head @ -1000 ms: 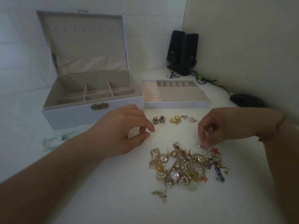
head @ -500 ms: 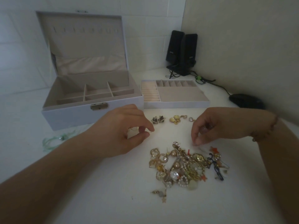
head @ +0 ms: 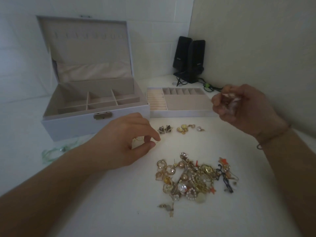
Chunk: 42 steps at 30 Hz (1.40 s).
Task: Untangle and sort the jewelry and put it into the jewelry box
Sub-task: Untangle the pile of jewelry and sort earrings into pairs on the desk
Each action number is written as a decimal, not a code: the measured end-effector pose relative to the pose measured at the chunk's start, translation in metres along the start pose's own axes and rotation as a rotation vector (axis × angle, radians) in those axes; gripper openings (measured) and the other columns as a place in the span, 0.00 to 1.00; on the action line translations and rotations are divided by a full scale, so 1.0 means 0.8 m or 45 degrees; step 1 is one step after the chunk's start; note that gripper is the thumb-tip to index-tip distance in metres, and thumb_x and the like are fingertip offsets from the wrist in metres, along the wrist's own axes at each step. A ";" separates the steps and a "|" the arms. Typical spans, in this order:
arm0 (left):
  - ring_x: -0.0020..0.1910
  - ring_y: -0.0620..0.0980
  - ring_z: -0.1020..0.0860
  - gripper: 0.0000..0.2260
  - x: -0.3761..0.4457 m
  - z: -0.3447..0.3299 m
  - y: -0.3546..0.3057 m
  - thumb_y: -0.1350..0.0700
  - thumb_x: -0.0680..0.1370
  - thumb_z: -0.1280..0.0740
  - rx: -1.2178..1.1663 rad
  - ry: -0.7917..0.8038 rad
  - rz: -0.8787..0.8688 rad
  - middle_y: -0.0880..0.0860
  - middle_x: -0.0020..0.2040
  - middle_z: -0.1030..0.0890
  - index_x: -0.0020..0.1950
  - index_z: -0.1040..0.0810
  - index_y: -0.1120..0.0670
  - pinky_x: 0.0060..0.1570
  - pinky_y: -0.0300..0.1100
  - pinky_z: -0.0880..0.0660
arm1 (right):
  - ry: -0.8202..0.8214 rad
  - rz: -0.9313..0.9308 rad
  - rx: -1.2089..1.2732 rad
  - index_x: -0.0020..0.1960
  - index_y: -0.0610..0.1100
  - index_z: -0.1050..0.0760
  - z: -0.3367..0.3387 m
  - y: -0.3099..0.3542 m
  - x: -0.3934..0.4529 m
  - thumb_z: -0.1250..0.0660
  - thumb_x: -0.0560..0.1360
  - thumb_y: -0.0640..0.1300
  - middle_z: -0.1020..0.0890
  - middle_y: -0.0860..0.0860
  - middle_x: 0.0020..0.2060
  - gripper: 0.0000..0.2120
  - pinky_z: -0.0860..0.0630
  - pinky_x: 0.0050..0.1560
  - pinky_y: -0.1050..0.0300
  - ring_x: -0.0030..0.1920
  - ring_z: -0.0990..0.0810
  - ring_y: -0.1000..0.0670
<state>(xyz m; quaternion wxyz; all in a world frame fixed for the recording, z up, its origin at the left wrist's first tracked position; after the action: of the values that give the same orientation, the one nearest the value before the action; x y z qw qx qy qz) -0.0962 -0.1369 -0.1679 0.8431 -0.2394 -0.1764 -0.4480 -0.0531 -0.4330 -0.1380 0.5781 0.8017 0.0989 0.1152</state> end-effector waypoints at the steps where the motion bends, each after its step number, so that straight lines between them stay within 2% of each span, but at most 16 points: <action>1: 0.45 0.43 0.24 0.08 0.000 0.000 0.000 0.53 0.76 0.33 -0.001 0.000 0.000 0.44 0.42 0.19 0.51 0.16 0.51 0.45 0.41 0.25 | -0.075 -0.038 0.055 0.36 0.45 0.34 0.002 -0.004 0.002 0.35 0.63 0.47 0.23 0.46 0.31 0.09 0.40 0.23 0.68 0.26 0.29 0.50; 4: 0.45 0.44 0.23 0.08 0.000 0.001 -0.001 0.52 0.76 0.33 0.000 0.005 -0.004 0.44 0.43 0.19 0.52 0.16 0.51 0.45 0.42 0.25 | -0.273 -0.139 0.063 0.36 0.46 0.31 0.010 -0.015 0.010 0.39 0.72 0.53 0.26 0.49 0.28 0.12 0.42 0.23 0.68 0.24 0.33 0.51; 6: 0.45 0.44 0.23 0.08 0.000 0.001 -0.001 0.52 0.76 0.33 -0.001 0.009 0.002 0.44 0.43 0.19 0.52 0.16 0.50 0.45 0.43 0.25 | -0.420 -0.144 -0.124 0.32 0.47 0.32 0.014 -0.022 0.014 0.42 0.77 0.55 0.30 0.50 0.24 0.19 0.45 0.22 0.66 0.22 0.35 0.52; 7: 0.45 0.44 0.23 0.09 0.000 0.001 -0.001 0.52 0.76 0.33 -0.003 0.012 0.004 0.44 0.43 0.19 0.52 0.16 0.50 0.44 0.43 0.25 | -0.511 -0.095 -0.350 0.30 0.46 0.33 0.014 -0.025 0.014 0.41 0.78 0.56 0.32 0.50 0.23 0.21 0.45 0.22 0.65 0.21 0.36 0.51; 9: 0.45 0.44 0.23 0.08 0.000 0.000 -0.001 0.52 0.76 0.33 -0.009 0.020 0.003 0.44 0.43 0.19 0.52 0.17 0.50 0.44 0.43 0.25 | -0.608 0.082 -1.031 0.29 0.44 0.33 0.011 -0.030 0.015 0.39 0.78 0.55 0.32 0.50 0.23 0.22 0.39 0.26 0.63 0.23 0.34 0.50; 11: 0.45 0.44 0.23 0.08 0.000 0.000 0.000 0.53 0.76 0.33 -0.014 0.023 -0.002 0.44 0.43 0.19 0.52 0.17 0.50 0.44 0.43 0.25 | -0.527 0.150 -1.616 0.33 0.43 0.26 0.003 -0.033 0.016 0.36 0.77 0.53 0.25 0.49 0.28 0.18 0.33 0.32 0.60 0.30 0.28 0.52; 14: 0.44 0.44 0.23 0.08 0.000 0.000 -0.001 0.53 0.76 0.33 -0.014 0.017 0.002 0.45 0.42 0.19 0.52 0.17 0.50 0.44 0.42 0.25 | -0.317 0.050 -1.940 0.41 0.46 0.21 0.007 -0.031 0.014 0.31 0.74 0.48 0.20 0.51 0.38 0.06 0.32 0.41 0.61 0.42 0.23 0.52; 16: 0.44 0.44 0.23 0.08 0.000 0.001 -0.002 0.52 0.76 0.34 -0.020 0.017 0.005 0.45 0.42 0.19 0.52 0.16 0.51 0.44 0.41 0.25 | -0.248 -0.005 -1.975 0.42 0.51 0.21 0.015 -0.027 0.011 0.28 0.71 0.45 0.20 0.52 0.42 0.02 0.31 0.46 0.61 0.45 0.23 0.52; 20: 0.44 0.44 0.23 0.09 0.000 0.001 -0.002 0.51 0.77 0.35 -0.020 0.028 0.005 0.44 0.42 0.19 0.52 0.17 0.51 0.44 0.41 0.25 | -0.150 0.028 -1.939 0.43 0.56 0.22 0.022 -0.020 0.007 0.27 0.70 0.44 0.19 0.53 0.43 0.08 0.31 0.40 0.66 0.43 0.22 0.53; 23: 0.43 0.44 0.24 0.09 0.000 0.002 -0.002 0.52 0.77 0.34 -0.021 0.022 0.002 0.44 0.41 0.20 0.52 0.17 0.51 0.44 0.41 0.25 | -0.150 0.080 -1.882 0.46 0.56 0.20 0.024 -0.010 0.001 0.26 0.70 0.43 0.19 0.55 0.45 0.10 0.29 0.42 0.65 0.45 0.22 0.57; 26: 0.44 0.44 0.24 0.09 0.000 0.002 -0.002 0.52 0.76 0.34 -0.009 0.002 0.005 0.44 0.42 0.20 0.51 0.16 0.51 0.45 0.41 0.25 | -0.081 0.211 -1.791 0.49 0.59 0.22 0.014 -0.006 -0.003 0.26 0.69 0.40 0.20 0.58 0.51 0.16 0.30 0.51 0.64 0.52 0.24 0.59; 28: 0.44 0.44 0.24 0.08 0.000 0.003 -0.002 0.52 0.76 0.34 -0.005 -0.006 0.004 0.44 0.42 0.20 0.51 0.16 0.51 0.45 0.40 0.26 | 0.133 0.260 -1.792 0.53 0.60 0.22 0.003 -0.014 -0.002 0.27 0.69 0.41 0.22 0.59 0.55 0.18 0.34 0.61 0.62 0.59 0.26 0.57; 30: 0.44 0.43 0.24 0.09 0.000 0.003 -0.002 0.52 0.76 0.34 -0.002 0.007 0.002 0.44 0.42 0.20 0.51 0.16 0.51 0.45 0.40 0.26 | 0.308 0.215 -1.867 0.55 0.62 0.24 -0.005 -0.026 0.000 0.27 0.71 0.44 0.25 0.63 0.58 0.18 0.40 0.65 0.65 0.62 0.30 0.59; 33: 0.44 0.43 0.24 0.09 0.000 0.003 -0.002 0.51 0.76 0.34 0.005 0.020 0.009 0.43 0.42 0.20 0.52 0.17 0.50 0.45 0.40 0.26 | 0.387 0.137 -1.982 0.55 0.65 0.26 -0.010 -0.036 0.006 0.30 0.73 0.46 0.28 0.68 0.55 0.17 0.43 0.59 0.73 0.60 0.34 0.59; 38: 0.44 0.43 0.24 0.09 0.000 0.002 -0.001 0.52 0.76 0.34 -0.010 0.015 0.003 0.43 0.42 0.20 0.51 0.17 0.50 0.45 0.41 0.25 | 0.272 0.123 -2.042 0.52 0.58 0.21 -0.010 -0.037 0.011 0.29 0.72 0.46 0.26 0.67 0.48 0.10 0.39 0.53 0.65 0.54 0.32 0.56; 42: 0.44 0.43 0.24 0.08 0.000 0.001 0.001 0.53 0.76 0.33 -0.004 0.011 -0.002 0.43 0.42 0.20 0.51 0.16 0.51 0.44 0.41 0.25 | 0.206 0.158 -1.982 0.45 0.58 0.21 -0.007 -0.036 0.010 0.27 0.71 0.45 0.22 0.63 0.43 0.08 0.37 0.47 0.74 0.48 0.29 0.60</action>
<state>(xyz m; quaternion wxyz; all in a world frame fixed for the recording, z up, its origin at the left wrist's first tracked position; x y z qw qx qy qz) -0.0956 -0.1361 -0.1674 0.8432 -0.2388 -0.1722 -0.4499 -0.0479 -0.4168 -0.1628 0.9571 0.1593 -0.0135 0.2416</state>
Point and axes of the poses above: each hand's wrist, its own x-axis towards the middle knuckle, its own z-axis out of the back of the hand, y = z × x, the point moved 2 cm from there along x, towards the middle knuckle
